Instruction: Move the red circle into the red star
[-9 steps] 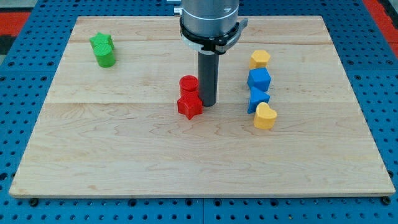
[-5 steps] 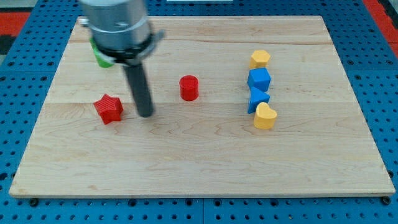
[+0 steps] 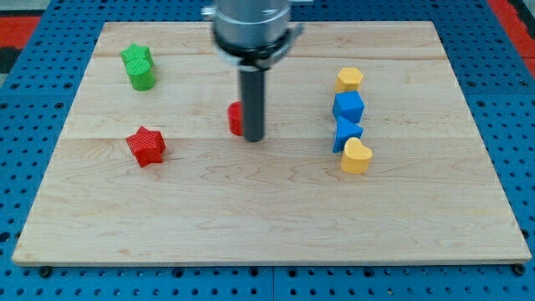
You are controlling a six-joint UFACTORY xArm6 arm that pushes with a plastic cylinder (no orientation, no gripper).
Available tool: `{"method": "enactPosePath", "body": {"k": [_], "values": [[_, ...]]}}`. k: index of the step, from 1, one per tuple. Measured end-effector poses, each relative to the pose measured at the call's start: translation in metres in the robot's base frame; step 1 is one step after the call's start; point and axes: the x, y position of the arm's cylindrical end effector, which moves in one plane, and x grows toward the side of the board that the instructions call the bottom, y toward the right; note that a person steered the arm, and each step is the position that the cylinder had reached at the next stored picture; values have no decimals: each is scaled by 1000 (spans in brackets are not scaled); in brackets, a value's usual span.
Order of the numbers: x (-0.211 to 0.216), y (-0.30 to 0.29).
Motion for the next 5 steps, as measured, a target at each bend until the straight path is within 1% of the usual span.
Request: {"method": "enactPosePath", "body": {"k": [1,2,3,4,5], "values": [[-7,21],[-37,40],[-49,-31],[1,-99],[36,-138]]}}
